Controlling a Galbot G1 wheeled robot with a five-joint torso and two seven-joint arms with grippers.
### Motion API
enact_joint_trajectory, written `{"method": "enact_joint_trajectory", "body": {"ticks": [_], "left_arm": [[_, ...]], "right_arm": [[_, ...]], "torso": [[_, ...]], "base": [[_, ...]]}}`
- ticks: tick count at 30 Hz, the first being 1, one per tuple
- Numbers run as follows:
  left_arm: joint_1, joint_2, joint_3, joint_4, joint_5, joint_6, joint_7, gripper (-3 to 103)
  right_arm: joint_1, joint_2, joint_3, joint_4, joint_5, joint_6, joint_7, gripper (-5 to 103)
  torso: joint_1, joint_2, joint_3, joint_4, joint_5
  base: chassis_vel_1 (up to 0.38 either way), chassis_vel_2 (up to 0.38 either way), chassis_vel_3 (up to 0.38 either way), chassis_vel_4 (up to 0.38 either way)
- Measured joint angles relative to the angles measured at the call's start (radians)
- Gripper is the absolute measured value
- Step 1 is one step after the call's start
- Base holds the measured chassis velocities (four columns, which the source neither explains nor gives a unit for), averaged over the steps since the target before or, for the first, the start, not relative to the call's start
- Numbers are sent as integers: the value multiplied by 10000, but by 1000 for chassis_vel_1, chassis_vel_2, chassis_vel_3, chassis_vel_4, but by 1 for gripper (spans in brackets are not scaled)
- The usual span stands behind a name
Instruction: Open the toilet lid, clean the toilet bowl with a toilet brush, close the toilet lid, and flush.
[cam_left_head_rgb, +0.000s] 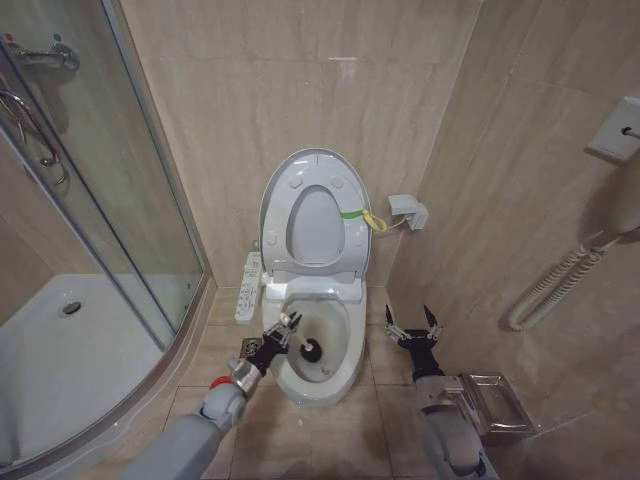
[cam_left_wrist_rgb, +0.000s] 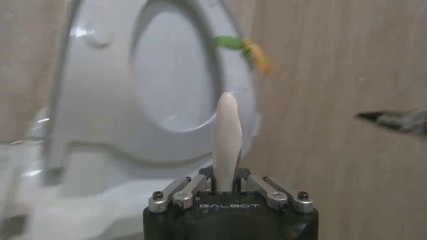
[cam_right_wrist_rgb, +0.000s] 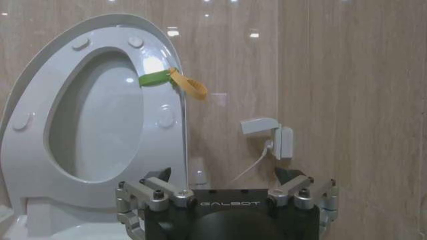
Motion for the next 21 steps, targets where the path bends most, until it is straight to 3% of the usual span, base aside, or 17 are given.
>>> {"method": "enact_joint_trajectory", "body": {"ticks": [6,13,21], "left_arm": [[87,-118,275,-301,225,128,-128,19],[-215,-441,66,1242,291,-110,130,19],[-479,-315,-480,2246,146,-378,455,19]], "right_arm": [[0,0,0,0,0,0,0,100],[0,0,0,0,0,0,0,100],[0,0,0,0,0,0,0,100]], "torso": [[0,0,0,0,0],[0,0,0,0,-1],[1,0,1,1,-2]], "base": [[0,0,0,0],[0,0,0,0],[0,0,0,0]]}}
